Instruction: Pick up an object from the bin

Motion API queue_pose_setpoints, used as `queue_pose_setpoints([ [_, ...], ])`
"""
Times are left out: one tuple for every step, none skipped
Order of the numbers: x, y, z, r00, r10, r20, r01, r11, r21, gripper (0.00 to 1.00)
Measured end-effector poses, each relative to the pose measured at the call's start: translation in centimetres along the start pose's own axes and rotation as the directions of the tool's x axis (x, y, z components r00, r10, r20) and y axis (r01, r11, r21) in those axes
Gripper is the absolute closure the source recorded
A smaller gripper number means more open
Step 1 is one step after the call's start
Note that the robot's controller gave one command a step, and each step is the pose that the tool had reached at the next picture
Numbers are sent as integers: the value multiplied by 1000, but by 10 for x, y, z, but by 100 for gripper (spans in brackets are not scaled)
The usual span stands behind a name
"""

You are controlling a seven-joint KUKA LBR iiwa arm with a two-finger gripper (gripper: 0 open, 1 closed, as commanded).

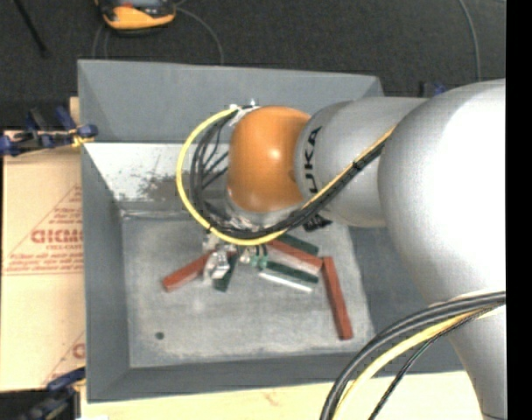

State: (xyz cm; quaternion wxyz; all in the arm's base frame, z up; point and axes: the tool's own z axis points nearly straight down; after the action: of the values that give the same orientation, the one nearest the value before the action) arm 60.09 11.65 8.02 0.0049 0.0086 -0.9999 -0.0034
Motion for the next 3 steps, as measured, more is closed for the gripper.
queue_pose_setpoints([
  [0, 0, 0, 1000, 0, 0, 0, 1000, 0, 100],
  [1, 0, -3, 1000, 0, 0, 0, 1000, 1, 100],
  [1, -2, -12, 1000, 0, 11, 0, 1000, 3, 100],
])
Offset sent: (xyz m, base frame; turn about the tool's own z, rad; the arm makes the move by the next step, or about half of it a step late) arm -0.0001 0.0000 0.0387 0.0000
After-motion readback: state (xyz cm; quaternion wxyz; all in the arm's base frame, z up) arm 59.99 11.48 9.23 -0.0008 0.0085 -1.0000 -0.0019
